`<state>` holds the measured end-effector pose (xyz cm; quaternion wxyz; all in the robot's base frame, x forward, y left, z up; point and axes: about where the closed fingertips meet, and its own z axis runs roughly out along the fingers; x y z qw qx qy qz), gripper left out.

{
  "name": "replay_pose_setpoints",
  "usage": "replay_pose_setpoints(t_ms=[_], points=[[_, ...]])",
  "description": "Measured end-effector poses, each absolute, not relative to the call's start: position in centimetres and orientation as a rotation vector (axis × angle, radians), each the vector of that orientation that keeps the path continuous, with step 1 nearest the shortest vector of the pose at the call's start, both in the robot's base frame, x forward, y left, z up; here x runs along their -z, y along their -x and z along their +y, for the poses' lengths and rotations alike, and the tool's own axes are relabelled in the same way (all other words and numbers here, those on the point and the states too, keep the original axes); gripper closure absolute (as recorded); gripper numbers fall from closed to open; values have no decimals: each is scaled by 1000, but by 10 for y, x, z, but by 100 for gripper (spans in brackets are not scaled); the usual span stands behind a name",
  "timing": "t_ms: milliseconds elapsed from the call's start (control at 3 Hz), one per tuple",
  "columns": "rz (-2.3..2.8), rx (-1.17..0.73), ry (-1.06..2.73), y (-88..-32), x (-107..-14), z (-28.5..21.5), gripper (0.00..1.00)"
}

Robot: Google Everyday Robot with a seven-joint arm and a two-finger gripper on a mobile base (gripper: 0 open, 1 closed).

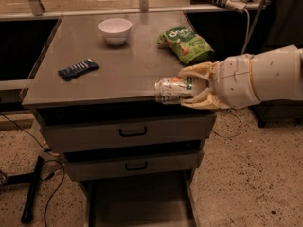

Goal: Pick 7up can from bottom drawer and place on counter

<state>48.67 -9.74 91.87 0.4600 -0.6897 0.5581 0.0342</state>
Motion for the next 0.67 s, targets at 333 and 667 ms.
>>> replay_pose_setpoints(t_ms=[333, 667], points=[[1374, -84, 1697, -486, -919, -97, 100], [1332, -117, 1681, -511, -921, -88, 100]])
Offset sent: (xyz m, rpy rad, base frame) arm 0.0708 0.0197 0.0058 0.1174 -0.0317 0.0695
